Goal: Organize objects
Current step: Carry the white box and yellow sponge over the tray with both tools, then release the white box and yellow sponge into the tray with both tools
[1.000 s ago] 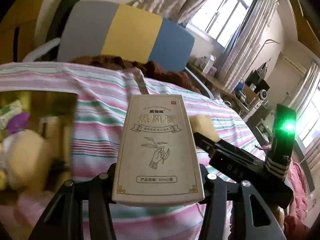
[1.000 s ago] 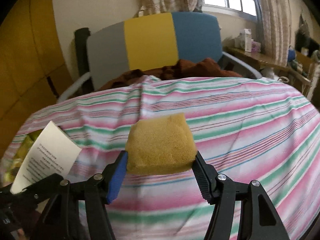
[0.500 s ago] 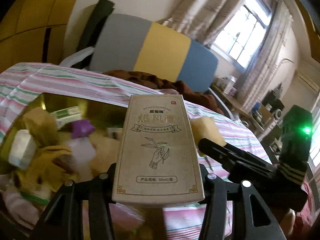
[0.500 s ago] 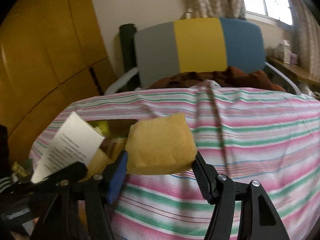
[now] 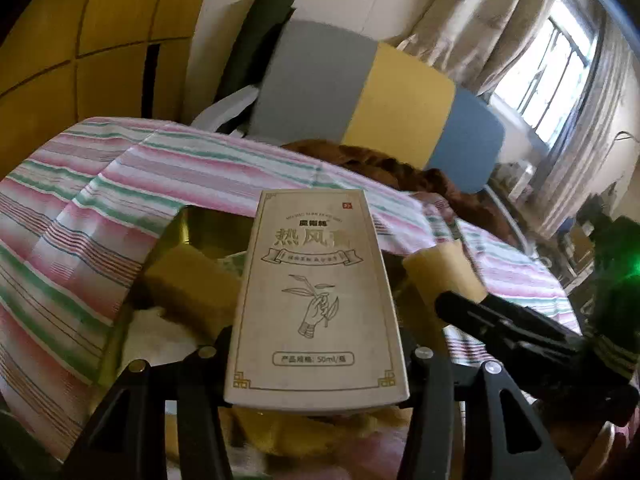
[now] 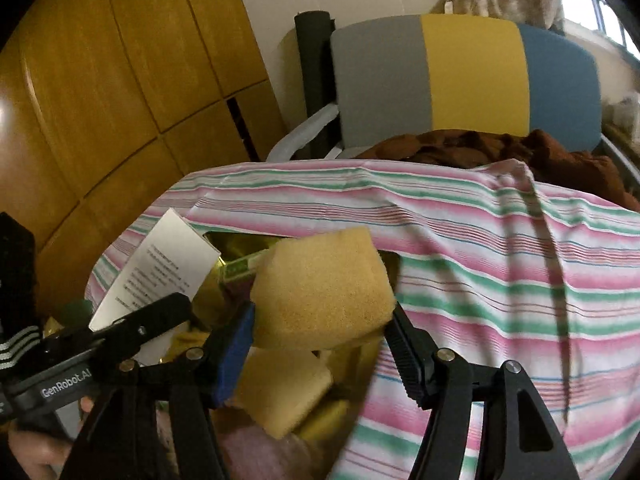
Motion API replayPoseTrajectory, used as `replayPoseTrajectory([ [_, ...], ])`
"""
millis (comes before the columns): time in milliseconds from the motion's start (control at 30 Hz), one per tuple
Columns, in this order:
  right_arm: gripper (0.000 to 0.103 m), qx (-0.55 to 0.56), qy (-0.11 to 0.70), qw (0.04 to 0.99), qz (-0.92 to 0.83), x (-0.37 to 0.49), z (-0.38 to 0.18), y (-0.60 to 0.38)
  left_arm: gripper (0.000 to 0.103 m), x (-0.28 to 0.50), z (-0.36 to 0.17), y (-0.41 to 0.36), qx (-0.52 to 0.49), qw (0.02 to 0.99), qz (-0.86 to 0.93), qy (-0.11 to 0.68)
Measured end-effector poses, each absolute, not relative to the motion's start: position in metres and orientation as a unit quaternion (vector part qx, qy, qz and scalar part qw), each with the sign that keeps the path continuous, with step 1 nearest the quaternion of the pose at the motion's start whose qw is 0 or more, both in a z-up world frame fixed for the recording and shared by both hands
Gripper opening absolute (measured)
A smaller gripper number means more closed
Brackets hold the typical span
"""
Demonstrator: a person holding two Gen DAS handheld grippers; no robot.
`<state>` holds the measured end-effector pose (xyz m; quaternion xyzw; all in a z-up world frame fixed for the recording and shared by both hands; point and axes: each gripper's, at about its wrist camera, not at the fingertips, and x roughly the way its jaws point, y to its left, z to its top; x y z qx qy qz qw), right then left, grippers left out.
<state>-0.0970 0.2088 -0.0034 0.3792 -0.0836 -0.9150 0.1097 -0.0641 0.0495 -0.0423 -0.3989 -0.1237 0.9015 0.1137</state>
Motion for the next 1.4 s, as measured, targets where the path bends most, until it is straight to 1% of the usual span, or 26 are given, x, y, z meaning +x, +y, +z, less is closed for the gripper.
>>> replayPoseTrajectory([
  [100,0.068,0.388,-0.086,0.11,-0.911,-0.11,-0.008,0.2,0.052,-0.077,-0.049,0.045,-0.421,0.1,0.895,-0.106],
  [167,0.069,0.397,-0.09,0.111,-0.906,-0.121,-0.014,0.194,0.052,-0.09,-0.062,0.047,-0.457,0.105,0.878,-0.093],
  [233,0.081,0.412,-0.105,0.125,-0.896,-0.13,-0.022,0.191,0.052,-0.093,-0.071,0.052,-0.48,0.109,0.866,-0.088],
  [267,0.089,0.419,-0.106,0.123,-0.893,-0.132,-0.025,0.19,0.052,-0.094,-0.073,0.052,-0.484,0.11,0.864,-0.083],
  [333,0.09,0.424,-0.105,0.12,-0.891,-0.13,-0.029,0.188,0.052,-0.087,-0.074,0.056,-0.481,0.113,0.867,-0.069],
  [467,0.09,0.435,-0.093,0.139,-0.885,-0.113,-0.04,0.183,0.053,-0.076,-0.081,0.058,-0.494,0.117,0.859,-0.073],
  [533,0.085,0.441,-0.082,0.147,-0.882,-0.103,-0.045,0.181,0.054,-0.073,-0.084,0.056,-0.501,0.118,0.853,-0.083],
  [567,0.079,0.446,-0.074,0.149,-0.879,-0.098,-0.047,0.181,0.056,-0.07,-0.084,0.054,-0.501,0.117,0.853,-0.088],
  [600,0.07,0.456,-0.058,0.152,-0.875,-0.093,-0.051,0.177,0.057,-0.067,-0.082,0.052,-0.497,0.112,0.856,-0.091],
  [633,0.066,0.463,-0.042,0.153,-0.872,-0.086,-0.054,0.174,0.057,-0.064,-0.079,0.051,-0.491,0.108,0.859,-0.094],
  [700,0.065,0.462,-0.027,0.152,-0.873,-0.074,-0.056,0.173,0.061,-0.056,-0.07,0.046,-0.471,0.099,0.871,-0.1],
  [733,0.064,0.462,-0.028,0.151,-0.873,-0.065,-0.055,0.175,0.066,-0.054,-0.066,0.044,-0.465,0.095,0.875,-0.1],
  [767,0.06,0.461,-0.03,0.148,-0.874,-0.06,-0.054,0.177,0.07,-0.05,-0.061,0.042,-0.457,0.09,0.879,-0.1],
  [800,0.058,0.461,-0.032,0.145,-0.875,-0.056,-0.052,0.179,0.071,-0.048,-0.057,0.042,-0.448,0.09,0.884,-0.101],
  [867,0.06,0.453,-0.058,0.143,-0.878,-0.048,-0.044,0.187,0.073,-0.042,-0.049,0.039,-0.428,0.085,0.894,-0.103],
  [933,0.073,0.434,-0.092,0.132,-0.886,-0.041,-0.032,0.198,0.072,-0.037,-0.043,0.037,-0.4,0.088,0.906,-0.107],
  [967,0.084,0.421,-0.106,0.122,-0.892,-0.038,-0.026,0.203,0.064,-0.038,-0.04,0.039,-0.393,0.088,0.909,-0.109],
  [1000,0.085,0.407,-0.121,0.116,-0.898,-0.034,-0.021,0.208,0.058,-0.039,-0.04,0.038,-0.387,0.086,0.911,-0.112],
  [1033,0.085,0.392,-0.14,0.114,-0.902,-0.03,-0.013,0.215,0.048,-0.041,-0.041,0.036,-0.389,0.087,0.91,-0.113],
  [1067,0.085,0.385,-0.148,0.113,-0.904,-0.027,-0.01,0.218,0.04,-0.044,-0.045,0.038,-0.394,0.091,0.908,-0.11],
  [1133,0.085,0.374,-0.161,0.11,-0.907,-0.022,-0.004,0.223,0.032,-0.054,-0.055,0.046,-0.408,0.103,0.902,-0.096],
  [1233,0.085,0.374,-0.162,0.112,-0.906,-0.019,-0.003,0.222,0.032,-0.067,-0.076,0.055,-0.443,0.099,0.888,-0.071],
  [1300,0.085,0.378,-0.164,0.115,-0.904,-0.017,-0.004,0.22,0.032,-0.066,-0.08,0.049,-0.452,0.106,0.879,-0.108],
  [1333,0.085,0.38,-0.168,0.118,-0.902,-0.016,-0.005,0.22,0.035,-0.063,-0.078,0.046,-0.448,0.098,0.881,-0.111],
  [1367,0.085,0.38,-0.171,0.119,-0.901,-0.014,-0.005,0.22,0.046,-0.059,-0.075,0.045,-0.445,0.084,0.885,-0.104],
  [1400,0.085,0.38,-0.171,0.119,-0.901,-0.011,-0.005,0.219,0.052,-0.053,-0.068,0.043,-0.44,0.064,0.891,-0.089],
])
